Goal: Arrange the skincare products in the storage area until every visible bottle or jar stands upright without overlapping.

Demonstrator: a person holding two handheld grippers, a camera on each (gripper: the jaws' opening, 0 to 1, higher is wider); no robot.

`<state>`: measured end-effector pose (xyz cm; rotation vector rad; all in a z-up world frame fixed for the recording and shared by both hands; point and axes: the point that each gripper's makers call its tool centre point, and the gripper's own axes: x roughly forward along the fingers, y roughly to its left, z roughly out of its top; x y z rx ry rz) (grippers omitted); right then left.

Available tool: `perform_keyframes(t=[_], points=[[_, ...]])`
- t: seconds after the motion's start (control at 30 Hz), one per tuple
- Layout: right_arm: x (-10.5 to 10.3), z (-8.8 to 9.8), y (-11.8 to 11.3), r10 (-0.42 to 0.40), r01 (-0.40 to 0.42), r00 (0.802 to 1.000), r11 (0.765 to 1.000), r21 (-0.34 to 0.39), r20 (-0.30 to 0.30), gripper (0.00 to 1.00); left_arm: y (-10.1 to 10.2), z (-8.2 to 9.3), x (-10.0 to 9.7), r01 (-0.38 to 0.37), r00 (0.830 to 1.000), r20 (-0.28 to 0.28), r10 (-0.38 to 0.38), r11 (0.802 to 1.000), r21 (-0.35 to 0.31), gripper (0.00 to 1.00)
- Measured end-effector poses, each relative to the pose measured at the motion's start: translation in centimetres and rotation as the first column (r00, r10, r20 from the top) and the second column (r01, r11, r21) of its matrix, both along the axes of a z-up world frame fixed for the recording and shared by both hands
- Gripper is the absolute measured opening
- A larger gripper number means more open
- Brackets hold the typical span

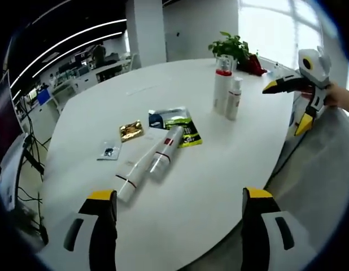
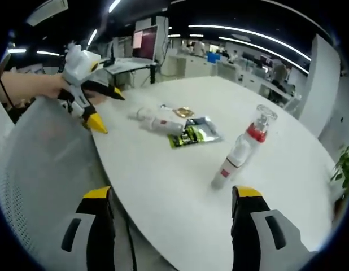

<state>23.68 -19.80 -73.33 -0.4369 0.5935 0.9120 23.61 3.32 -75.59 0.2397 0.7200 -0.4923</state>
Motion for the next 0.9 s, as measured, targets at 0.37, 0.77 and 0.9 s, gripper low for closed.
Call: perform_keyframes(t=[0.37,0.77,0.9], points=[[0.3,0.0,-0.3,-0.028,0.028,1.000,1.000,0.011,-0.014,0.84,1.3,1.5,2.1,0.054,0.999,-0.008,-0.054,0.996,0.072,0.82],[0.5,-0.5,-0.9,-0.063,0.064,0.997,0.998,0.011,-0.040,0.84,2.0,0.5,6.1,0.122,0.991,-0.065,-0.113,0.982,0.144,0.72],[0.5,-0.7,-1.1,-0.070,0.070,0.996,0.997,0.011,-0.051,0.83,1.8,0.0,6.9,0.149,0.986,-0.093,-0.136,0.977,0.153,0.68]])
